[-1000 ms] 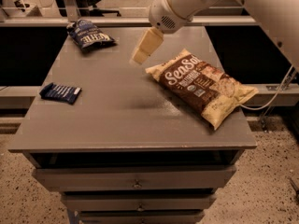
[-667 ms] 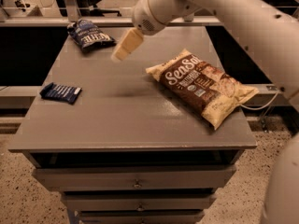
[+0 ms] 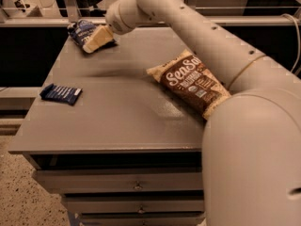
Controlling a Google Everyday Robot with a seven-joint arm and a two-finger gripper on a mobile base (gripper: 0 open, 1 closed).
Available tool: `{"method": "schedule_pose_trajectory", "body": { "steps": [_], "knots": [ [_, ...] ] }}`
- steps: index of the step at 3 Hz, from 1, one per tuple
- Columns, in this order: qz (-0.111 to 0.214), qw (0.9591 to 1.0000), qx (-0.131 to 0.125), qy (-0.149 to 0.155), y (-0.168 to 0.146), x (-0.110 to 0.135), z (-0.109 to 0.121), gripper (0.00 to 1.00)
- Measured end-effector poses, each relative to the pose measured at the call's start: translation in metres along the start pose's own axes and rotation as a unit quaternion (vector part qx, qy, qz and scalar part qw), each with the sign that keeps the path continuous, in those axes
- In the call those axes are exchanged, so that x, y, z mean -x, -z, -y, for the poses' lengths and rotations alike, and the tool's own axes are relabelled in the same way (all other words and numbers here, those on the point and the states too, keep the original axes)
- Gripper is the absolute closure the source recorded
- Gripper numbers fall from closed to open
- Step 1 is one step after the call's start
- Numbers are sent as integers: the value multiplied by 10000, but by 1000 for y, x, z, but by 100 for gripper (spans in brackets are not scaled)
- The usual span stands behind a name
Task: Pick blue chip bag
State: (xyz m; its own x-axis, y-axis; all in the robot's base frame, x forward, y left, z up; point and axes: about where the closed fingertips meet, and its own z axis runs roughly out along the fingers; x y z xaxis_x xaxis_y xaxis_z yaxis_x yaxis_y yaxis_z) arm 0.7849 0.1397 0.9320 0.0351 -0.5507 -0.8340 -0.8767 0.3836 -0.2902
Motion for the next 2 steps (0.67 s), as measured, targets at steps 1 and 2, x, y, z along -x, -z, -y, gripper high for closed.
{"method": "schedule_pose_trajectory", "body": {
  "steps": [1,2],
  "knots": [
    [66,9997,-115,-218,-50,2,7,0],
    [-25,9987,-159,-479,-92,-3,9,0]
  ]
}}
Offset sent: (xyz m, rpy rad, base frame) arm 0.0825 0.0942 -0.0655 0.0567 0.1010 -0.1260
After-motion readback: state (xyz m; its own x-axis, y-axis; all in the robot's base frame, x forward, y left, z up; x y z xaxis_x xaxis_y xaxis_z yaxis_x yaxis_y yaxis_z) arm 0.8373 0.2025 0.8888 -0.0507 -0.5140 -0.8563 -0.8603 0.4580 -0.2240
